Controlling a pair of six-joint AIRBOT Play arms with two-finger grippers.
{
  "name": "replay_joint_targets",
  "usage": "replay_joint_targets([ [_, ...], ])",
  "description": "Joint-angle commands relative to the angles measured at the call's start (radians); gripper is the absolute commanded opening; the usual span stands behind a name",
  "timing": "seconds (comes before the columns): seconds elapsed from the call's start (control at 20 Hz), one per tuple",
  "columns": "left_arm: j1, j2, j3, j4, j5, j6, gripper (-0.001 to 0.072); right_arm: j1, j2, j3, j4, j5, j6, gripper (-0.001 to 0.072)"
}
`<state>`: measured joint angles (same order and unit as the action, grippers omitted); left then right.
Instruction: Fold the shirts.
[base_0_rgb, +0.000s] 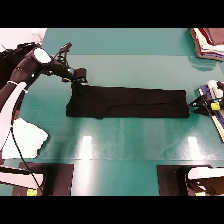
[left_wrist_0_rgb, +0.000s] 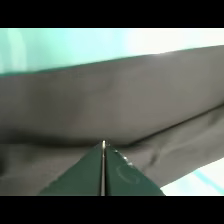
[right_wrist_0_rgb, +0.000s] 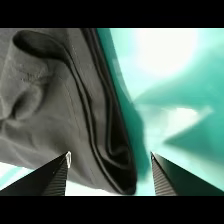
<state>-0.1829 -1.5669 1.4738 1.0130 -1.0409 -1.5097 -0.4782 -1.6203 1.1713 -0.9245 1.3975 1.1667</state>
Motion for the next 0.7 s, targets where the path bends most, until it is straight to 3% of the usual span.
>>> replay_joint_targets([
  [0.0, -0.098, -0.01, 0.002, -0.023, 0.083, -0.002, 0.0028, 0.013, -0.042, -0.042, 0.093, -0.026, -0.051, 0.0572],
  [0.05, -0.137, -0.023, 0.002, -0.023, 0.11, -0.002, 0.0028, 0.035, -0.062, -0.03, 0.099, -0.024, -0.051, 0.057],
  [0.1, -0.172, -0.038, 0.003, -0.023, 0.133, -0.01, 0.0028, 0.064, -0.081, -0.011, 0.103, -0.026, -0.051, 0.0499],
  [0.25, -0.268, -0.092, 0.003, -0.026, 0.188, -0.035, 0.0028, 0.127, -0.087, 0.055, 0.118, -0.033, -0.063, 0.002],
  [0.45, -0.346, -0.15, 0.028, -0.029, 0.253, -0.036, 0.0027, 0.188, -0.004, 0.19, 0.122, 0.048, -0.057, 0.0021],
  [0.65, -0.385, -0.255, 0.108, -0.072, 0.24, -0.036, 0.0028, 0.304, 0.131, 0.33, 0.122, 0.05, 0.014, 0.0022],
])
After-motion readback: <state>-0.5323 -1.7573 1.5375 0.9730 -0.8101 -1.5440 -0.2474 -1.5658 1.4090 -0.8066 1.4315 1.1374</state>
